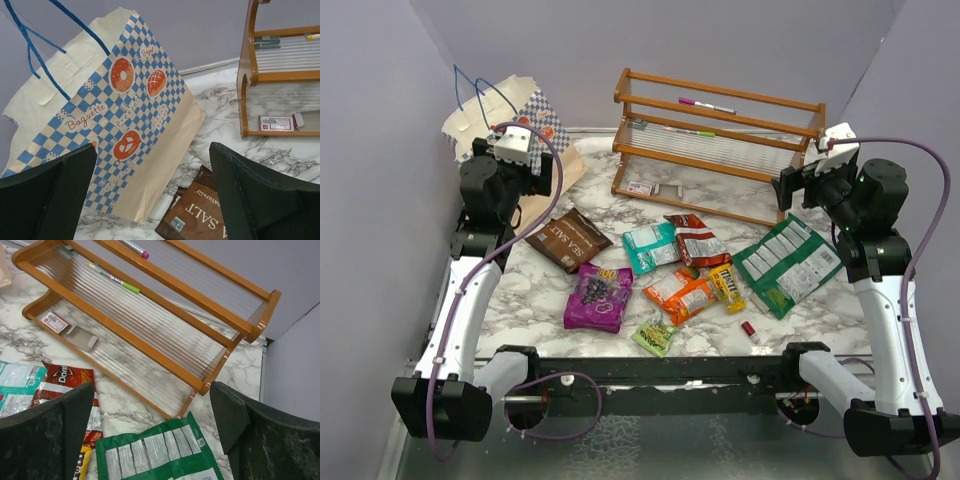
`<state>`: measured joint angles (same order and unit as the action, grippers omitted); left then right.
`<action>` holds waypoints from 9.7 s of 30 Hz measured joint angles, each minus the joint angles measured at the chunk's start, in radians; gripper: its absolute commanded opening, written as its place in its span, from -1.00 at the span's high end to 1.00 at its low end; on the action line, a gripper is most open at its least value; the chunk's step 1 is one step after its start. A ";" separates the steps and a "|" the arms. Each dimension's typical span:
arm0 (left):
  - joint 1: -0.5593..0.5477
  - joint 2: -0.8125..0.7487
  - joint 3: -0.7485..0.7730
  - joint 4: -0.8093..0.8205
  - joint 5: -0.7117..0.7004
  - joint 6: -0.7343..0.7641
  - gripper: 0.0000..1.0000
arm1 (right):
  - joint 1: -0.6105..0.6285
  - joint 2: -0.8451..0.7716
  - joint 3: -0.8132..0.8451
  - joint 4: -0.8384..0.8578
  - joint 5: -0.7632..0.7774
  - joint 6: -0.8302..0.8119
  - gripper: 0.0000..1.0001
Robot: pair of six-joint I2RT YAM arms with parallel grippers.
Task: Place the snacks into the paper bag
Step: Pick up the snack from the center of the board, then place the snack in the paper bag.
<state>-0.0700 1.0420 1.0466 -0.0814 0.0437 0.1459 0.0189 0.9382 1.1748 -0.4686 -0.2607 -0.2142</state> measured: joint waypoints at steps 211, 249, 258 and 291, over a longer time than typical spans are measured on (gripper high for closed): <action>-0.676 0.490 0.558 -0.411 0.552 0.342 1.00 | 0.201 0.150 0.242 -0.367 -0.562 -0.276 -0.52; -0.047 0.607 1.289 -0.307 0.019 0.337 1.00 | 0.156 0.028 0.077 -0.245 -0.492 -0.182 -0.64; 0.180 0.721 1.388 -0.224 0.072 0.166 1.00 | 0.156 0.029 0.049 -0.225 -0.496 -0.178 -0.65; 0.528 0.832 1.294 0.007 0.467 -0.346 1.00 | 0.156 0.049 -0.014 -0.177 -0.515 -0.171 -0.65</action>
<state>0.4580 1.8744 2.3402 -0.0746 0.5102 -0.1997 0.1749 0.9874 1.1603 -0.6460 -0.7757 -0.3851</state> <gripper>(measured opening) 0.017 0.822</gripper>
